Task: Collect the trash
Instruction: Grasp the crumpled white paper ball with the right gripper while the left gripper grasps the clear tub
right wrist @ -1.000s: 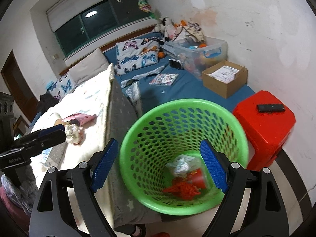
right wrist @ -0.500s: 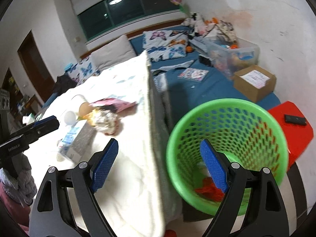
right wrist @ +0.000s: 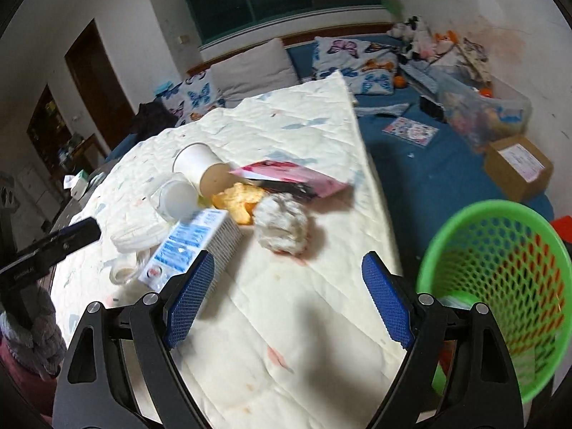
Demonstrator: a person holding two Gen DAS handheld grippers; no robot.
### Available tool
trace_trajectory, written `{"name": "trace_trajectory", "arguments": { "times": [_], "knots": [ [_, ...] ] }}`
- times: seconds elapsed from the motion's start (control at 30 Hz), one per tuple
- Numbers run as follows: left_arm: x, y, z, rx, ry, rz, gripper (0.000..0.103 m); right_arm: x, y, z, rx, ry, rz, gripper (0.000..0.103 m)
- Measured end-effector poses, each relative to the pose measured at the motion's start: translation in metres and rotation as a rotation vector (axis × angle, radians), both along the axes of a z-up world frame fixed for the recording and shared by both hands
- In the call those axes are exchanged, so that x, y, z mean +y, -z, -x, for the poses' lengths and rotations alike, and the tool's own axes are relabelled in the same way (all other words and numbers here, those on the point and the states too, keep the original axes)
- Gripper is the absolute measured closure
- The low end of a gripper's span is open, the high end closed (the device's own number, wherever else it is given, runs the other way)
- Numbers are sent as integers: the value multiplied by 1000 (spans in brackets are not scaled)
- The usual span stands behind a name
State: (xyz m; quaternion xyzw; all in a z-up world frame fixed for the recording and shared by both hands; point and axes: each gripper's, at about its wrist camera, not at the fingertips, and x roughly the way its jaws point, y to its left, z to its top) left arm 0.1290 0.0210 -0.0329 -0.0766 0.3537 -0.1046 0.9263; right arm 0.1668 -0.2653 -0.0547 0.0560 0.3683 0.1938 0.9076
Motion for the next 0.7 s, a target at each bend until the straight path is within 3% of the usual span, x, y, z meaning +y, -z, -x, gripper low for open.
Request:
{"name": "trace_trajectory", "arguments": {
  "times": [0.43, 0.7],
  "knots": [
    [26, 12, -2, 47, -46, 23, 41, 30, 26, -49, 60, -27, 28, 26],
    [17, 25, -16, 91, 1, -11, 23, 32, 40, -63, 106, -42, 20, 39]
  ]
}}
